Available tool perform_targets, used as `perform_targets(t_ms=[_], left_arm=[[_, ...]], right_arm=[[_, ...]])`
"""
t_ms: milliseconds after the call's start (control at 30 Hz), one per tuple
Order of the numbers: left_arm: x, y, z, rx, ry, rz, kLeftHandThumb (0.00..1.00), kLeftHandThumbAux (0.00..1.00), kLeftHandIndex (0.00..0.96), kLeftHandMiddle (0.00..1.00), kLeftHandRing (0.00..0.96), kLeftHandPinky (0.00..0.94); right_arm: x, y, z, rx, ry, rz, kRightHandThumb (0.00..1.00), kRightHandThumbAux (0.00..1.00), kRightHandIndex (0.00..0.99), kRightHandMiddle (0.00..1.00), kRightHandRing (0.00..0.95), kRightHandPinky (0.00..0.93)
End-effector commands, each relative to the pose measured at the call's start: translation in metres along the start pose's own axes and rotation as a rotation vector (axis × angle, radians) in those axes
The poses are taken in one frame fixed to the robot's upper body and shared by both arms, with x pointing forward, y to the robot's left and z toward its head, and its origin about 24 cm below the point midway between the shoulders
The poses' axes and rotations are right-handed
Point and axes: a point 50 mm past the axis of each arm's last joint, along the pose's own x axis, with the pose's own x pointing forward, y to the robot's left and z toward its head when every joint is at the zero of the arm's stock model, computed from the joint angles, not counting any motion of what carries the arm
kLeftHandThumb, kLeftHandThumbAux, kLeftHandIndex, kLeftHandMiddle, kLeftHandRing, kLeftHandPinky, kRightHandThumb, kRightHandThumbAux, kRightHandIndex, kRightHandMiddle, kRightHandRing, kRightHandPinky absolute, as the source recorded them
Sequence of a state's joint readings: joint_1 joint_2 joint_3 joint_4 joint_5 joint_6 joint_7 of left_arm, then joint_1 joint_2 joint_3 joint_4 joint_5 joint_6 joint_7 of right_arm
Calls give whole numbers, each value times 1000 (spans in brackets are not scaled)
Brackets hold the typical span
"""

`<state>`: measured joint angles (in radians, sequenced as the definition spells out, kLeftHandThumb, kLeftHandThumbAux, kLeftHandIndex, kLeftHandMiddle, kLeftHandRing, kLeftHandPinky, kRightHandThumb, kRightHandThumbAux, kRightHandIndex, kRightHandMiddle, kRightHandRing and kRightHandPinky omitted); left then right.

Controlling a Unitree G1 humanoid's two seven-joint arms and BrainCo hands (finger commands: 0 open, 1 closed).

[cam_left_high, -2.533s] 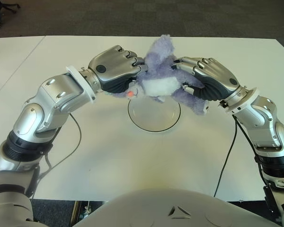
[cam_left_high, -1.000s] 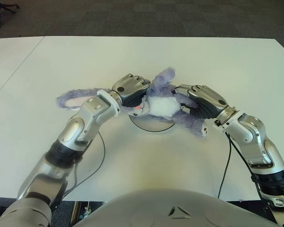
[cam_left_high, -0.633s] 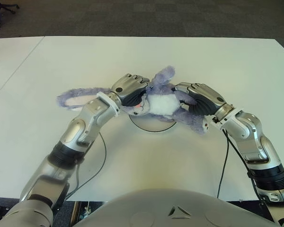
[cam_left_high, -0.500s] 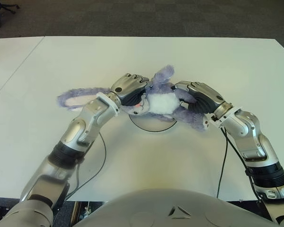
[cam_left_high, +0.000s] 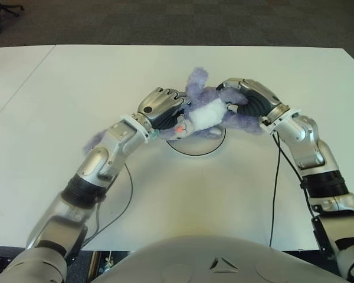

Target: Put the doll into the plate.

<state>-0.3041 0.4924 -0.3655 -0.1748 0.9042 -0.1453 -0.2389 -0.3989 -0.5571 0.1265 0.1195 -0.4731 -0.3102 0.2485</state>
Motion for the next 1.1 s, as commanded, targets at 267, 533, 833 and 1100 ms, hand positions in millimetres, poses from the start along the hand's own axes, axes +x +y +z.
perform_targets(t_ms=[267, 533, 833, 1100], left_arm=[[5, -9, -7, 73, 17, -19, 291, 455, 267, 604, 589, 552], [5, -6, -9, 46, 75, 23, 228, 378, 127, 423, 454, 433], [6, -4, -11, 42, 61, 76, 247, 372, 76, 450, 449, 383], [8, -5, -13, 46, 54, 85, 247, 380, 47, 436, 415, 342]], right_arm=[[10, -29, -24, 44, 84, -145, 35, 378, 26, 68, 63, 53], [10, -29, -25, 61, 76, -170, 33, 377, 0, 4, 2, 15], [10, -25, -25, 74, 61, -185, 58, 379, 0, 35, 65, 149], [11, -24, -28, 78, 75, -167, 47, 377, 0, 31, 71, 141]])
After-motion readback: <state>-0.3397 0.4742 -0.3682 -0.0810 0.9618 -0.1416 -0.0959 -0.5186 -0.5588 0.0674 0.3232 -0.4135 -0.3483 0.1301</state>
